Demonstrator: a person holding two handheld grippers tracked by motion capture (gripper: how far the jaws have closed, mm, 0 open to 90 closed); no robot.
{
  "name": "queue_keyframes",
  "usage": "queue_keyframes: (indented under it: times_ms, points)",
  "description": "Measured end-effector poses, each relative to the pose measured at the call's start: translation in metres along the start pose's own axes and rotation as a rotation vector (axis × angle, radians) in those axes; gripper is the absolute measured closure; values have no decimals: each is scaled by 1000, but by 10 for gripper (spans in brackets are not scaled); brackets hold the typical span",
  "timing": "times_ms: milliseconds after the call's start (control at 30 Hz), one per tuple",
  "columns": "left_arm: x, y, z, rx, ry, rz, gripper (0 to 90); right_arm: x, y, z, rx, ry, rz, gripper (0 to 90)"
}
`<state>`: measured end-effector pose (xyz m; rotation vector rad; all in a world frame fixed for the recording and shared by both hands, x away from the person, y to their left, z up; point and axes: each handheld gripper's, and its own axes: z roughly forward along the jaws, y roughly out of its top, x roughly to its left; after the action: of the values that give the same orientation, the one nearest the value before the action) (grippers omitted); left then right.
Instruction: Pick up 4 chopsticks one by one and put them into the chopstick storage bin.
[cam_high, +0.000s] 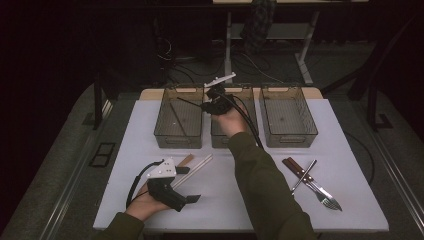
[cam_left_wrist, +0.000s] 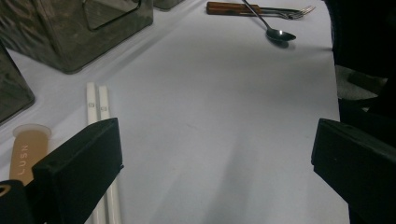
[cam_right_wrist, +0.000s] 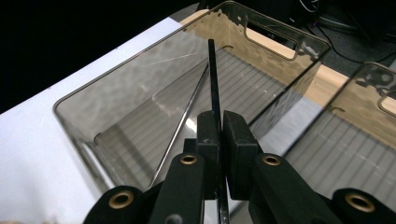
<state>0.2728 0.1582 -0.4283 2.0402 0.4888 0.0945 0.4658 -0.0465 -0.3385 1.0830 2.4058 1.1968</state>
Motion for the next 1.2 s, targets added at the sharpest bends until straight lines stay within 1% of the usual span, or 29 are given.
queue_keyframes:
  times_ms: [67, 133, 267, 367, 567, 833, 1033, 1133, 1167, 1200]
  points:
    - [0, 0, 0, -4, 0, -4, 6, 0, 3, 7, 9, -3, 6, 852]
    - [0, 0, 0, -8, -1, -7, 6, 1, 6, 14, 19, -12, -2, 852]
    - [0, 0, 0, -9, -2, -4, 6, 4, 11, 26, 25, -14, -2, 852]
    - [1, 0, 0, -10, -5, -7, 6, 7, 13, 34, 37, -19, -11, 852]
    - [1, 0, -1, -12, -7, -5, 6, 12, 15, 49, 55, -17, -13, 852]
    - [0, 1, 0, -13, -11, -6, 6, 16, 17, 63, 70, -18, -12, 852]
    - [0, 1, 0, -14, -12, -5, 6, 18, 17, 69, 78, -22, -11, 852]
    - [0, 1, 1, -13, -14, -4, 6, 21, 18, 72, 82, -23, -17, 851]
    - [0, 1, 0, -14, -14, -3, 6, 22, 18, 73, 84, -22, -27, 845]
    - [0, 1, 0, -16, -14, -5, 6, 23, 19, 74, 88, -18, -33, 817]
